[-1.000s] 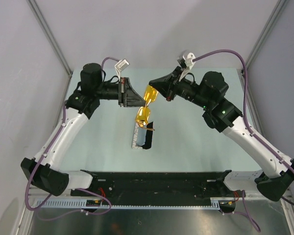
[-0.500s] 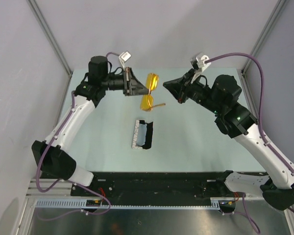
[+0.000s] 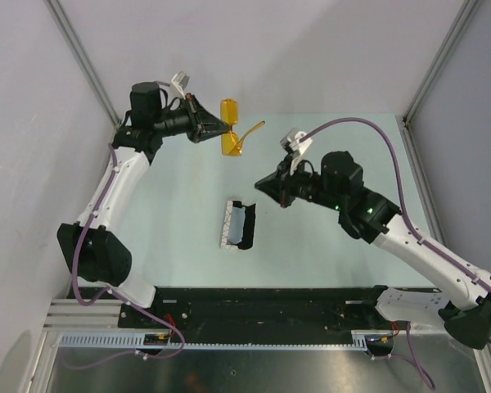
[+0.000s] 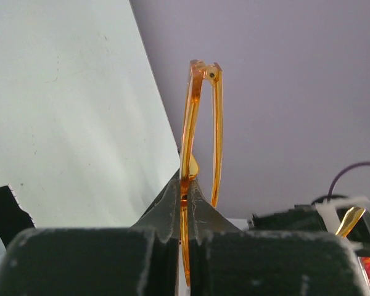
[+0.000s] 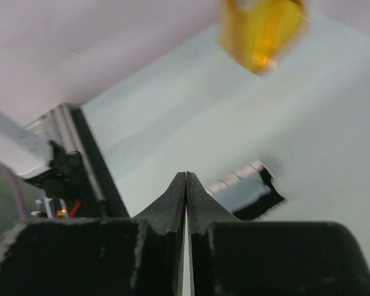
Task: Organize the sunglasses
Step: Fold the left temple of the sunglasses with the sunglasses.
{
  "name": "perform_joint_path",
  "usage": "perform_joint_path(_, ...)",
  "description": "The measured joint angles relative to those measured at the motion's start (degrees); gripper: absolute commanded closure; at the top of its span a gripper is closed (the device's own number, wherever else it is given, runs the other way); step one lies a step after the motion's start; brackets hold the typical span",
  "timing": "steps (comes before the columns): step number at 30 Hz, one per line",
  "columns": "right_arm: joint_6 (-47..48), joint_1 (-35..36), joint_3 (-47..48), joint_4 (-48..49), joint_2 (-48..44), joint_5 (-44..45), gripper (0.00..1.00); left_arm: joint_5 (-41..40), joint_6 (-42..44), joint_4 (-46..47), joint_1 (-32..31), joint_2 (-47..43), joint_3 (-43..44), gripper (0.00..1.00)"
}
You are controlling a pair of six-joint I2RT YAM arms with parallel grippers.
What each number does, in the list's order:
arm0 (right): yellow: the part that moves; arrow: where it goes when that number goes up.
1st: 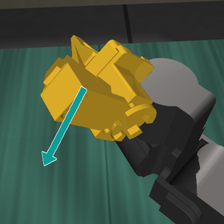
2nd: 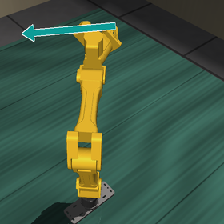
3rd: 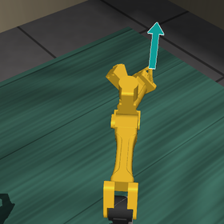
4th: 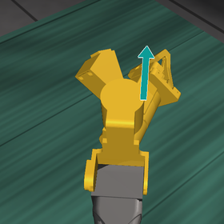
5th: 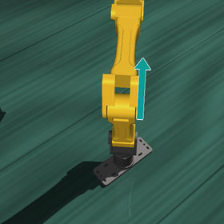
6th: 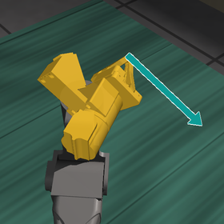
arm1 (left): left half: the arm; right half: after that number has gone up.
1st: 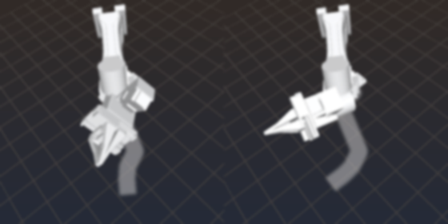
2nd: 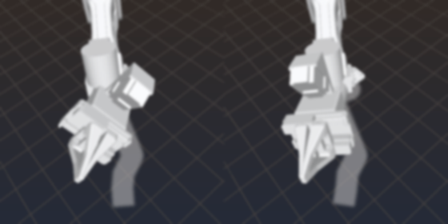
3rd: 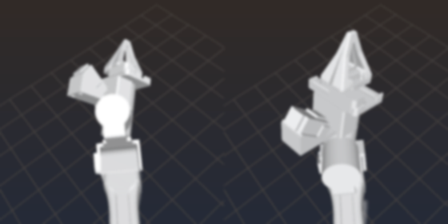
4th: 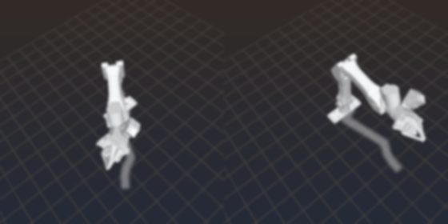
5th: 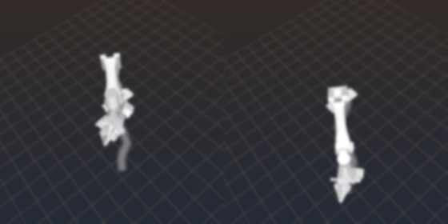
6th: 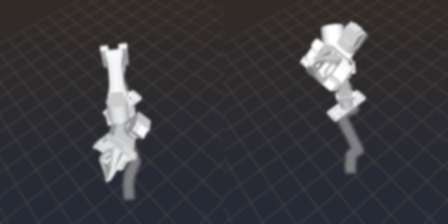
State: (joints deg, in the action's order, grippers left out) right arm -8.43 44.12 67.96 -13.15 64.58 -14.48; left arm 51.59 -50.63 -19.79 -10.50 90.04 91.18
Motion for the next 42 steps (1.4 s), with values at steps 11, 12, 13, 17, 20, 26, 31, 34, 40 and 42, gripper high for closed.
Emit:
perform_joint_path(11,0.13,5.86,-0.07,20.72,3.06,-4.52,1.00,1.33,0.09,0.57,-0.09,-0.07,-3.26,1.00)
perform_joint_path(12,-0.02,5.55,-0.07,21.77,3.69,-4.92,1.00,1.86,0.15,0.52,-0.13,-0.17,-3.58,1.00)
perform_joint_path(13,-0.17,5.33,-0.07,22.58,4.28,-5.33,1.00,2.62,0.22,0.59,-0.20,-0.39,-4.04,1.00)
perform_joint_path(17,-1.01,3.52,-0.07,25.70,5.88,-6.88,1.00,5.01,1.16,0.50,-0.74,-2.58,-6.16,0.99)
perform_joint_path(20,-1.53,1.66,-0.07,28.09,6.86,-7.85,1.00,6.78,1.75,0.57,-1.33,-4.94,-7.58,1.00)
perform_joint_path(26,-2.54,0.11,-0.04,30.86,8.76,-9.27,1.00,8.79,2.89,0.94,-1.86,-8.57,-9.88,1.00)
perform_joint_path(31,-2.58,0.00,-0.02,31.12,10.12,-10.05,1.00,9.55,3.32,1.05,-2.10,-9.44,-10.99,1.00)
perform_joint_path(34,-2.58,0.00,0.20,30.88,10.80,-10.25,1.00,10.27,3.78,1.09,-2.23,-9.46,-10.99,1.00)
perform_joint_path(40,-2.69,0.00,1.81,29.88,12.35,-10.29,1.00,11.50,4.59,1.14,-2.40,-9.51,-10.97,1.00)
perform_joint_path(42,-2.82,0.00,2.47,29.44,12.90,-10.27,1.00,11.69,4.70,1.11,-2.45,-9.66,-10.95,1.00)
